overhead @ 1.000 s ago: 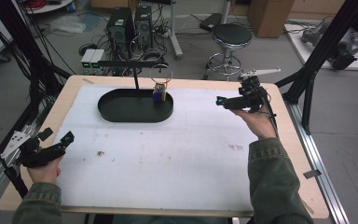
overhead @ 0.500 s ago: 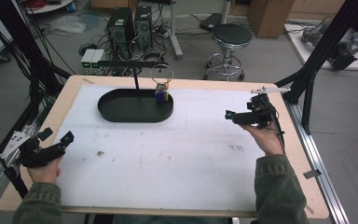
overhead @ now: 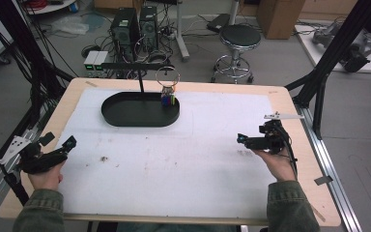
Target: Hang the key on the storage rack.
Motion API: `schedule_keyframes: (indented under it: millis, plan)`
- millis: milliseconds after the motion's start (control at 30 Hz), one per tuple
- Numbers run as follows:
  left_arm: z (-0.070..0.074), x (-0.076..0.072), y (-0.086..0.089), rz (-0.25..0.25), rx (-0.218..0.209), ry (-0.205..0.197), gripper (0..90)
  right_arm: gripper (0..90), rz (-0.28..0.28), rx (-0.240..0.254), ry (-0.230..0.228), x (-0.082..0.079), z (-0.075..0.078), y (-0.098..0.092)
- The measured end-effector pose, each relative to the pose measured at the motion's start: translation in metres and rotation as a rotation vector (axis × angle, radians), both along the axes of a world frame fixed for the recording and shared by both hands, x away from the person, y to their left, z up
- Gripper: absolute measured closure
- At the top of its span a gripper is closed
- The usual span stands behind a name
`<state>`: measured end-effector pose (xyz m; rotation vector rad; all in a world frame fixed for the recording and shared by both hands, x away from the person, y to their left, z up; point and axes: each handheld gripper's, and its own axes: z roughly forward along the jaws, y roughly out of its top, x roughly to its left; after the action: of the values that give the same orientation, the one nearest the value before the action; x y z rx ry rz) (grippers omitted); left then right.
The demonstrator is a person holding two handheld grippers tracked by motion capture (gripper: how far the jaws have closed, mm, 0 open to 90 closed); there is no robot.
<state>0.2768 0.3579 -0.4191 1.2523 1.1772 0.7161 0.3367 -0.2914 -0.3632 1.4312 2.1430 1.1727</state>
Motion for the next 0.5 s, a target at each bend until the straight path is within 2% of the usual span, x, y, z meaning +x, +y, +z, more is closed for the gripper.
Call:
schedule_keyframes:
  millis: [200, 333, 400, 500]
  plan:
    - [0.0, 0.0, 0.0, -0.004, 0.003, 0.002, 2.4, 0.5, -0.036, 0.011, -0.029, -0.012, -0.01, 0.001]
    - [0.0, 0.0, 0.0, -0.005, 0.004, 0.003, 2.4, 0.5, -0.093, 0.019, -0.068, -0.021, -0.02, 0.001]
    - [0.0, 0.0, 0.0, -0.009, -0.001, 0.005, 2.4, 0.5, -0.116, 0.018, -0.097, -0.023, -0.023, 0.001]
    - [0.0, 0.0, -0.001, -0.014, -0.004, 0.007, 2.4, 0.5, -0.152, 0.047, -0.145, -0.028, -0.028, 0.0]
